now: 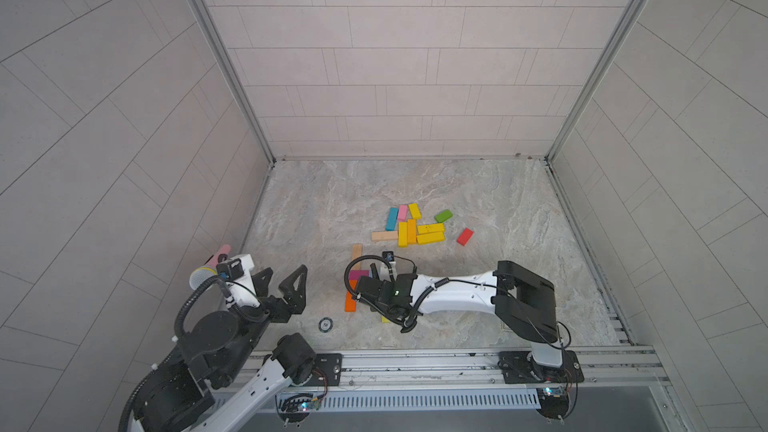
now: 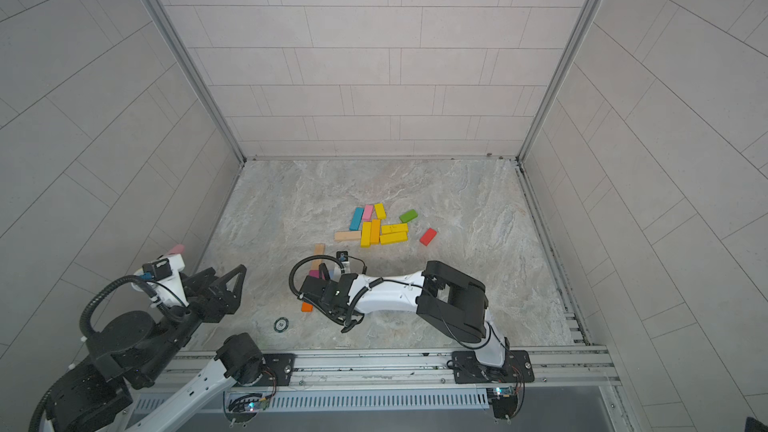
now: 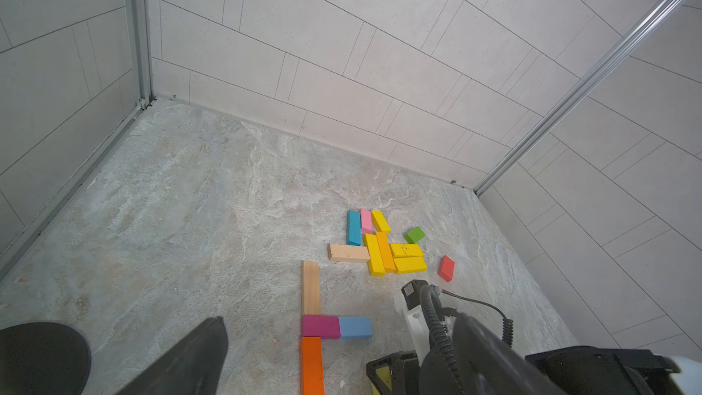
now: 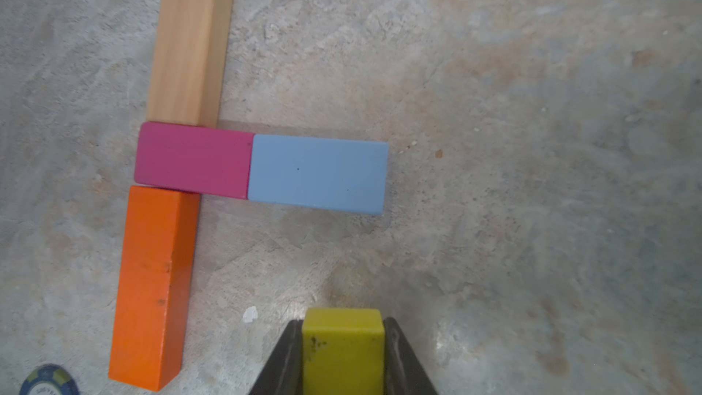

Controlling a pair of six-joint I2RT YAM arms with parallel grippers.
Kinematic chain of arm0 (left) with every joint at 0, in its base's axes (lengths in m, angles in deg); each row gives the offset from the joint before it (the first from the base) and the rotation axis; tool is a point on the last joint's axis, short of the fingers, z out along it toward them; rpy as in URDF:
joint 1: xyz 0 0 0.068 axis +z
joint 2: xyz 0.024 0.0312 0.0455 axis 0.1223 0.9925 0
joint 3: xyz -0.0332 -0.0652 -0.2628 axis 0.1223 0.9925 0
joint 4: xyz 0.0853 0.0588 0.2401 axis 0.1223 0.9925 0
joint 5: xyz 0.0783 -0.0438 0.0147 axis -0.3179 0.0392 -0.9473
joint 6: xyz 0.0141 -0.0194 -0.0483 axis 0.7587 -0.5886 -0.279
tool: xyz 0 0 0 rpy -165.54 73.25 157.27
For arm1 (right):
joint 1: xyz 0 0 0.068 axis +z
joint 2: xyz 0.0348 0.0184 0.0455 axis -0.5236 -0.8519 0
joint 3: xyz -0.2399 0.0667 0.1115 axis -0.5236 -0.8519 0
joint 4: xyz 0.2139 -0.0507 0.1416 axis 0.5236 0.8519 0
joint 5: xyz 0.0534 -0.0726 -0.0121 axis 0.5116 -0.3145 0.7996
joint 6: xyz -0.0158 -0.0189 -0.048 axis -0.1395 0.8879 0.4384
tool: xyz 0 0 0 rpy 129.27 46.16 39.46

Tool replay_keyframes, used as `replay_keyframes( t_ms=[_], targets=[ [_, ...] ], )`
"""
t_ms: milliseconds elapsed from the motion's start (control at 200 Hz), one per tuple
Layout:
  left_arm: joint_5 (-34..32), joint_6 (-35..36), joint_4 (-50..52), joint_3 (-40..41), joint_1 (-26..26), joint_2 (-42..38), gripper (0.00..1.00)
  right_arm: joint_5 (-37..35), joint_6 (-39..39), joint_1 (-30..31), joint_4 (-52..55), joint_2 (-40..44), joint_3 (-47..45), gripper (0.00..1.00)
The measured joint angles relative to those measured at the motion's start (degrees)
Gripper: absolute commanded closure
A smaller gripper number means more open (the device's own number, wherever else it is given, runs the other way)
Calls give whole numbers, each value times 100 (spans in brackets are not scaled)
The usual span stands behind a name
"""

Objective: Assemble the letter h with building blocks
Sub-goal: Assemble the building block at the center of the board.

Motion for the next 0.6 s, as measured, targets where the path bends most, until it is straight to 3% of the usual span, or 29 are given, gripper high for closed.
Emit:
replay_keyframes(
  t_ms=[600],
  targets=[
    [-120,85,120,-24,0,-13,0,11,-50,-136,164,-380,369,71]
  ],
)
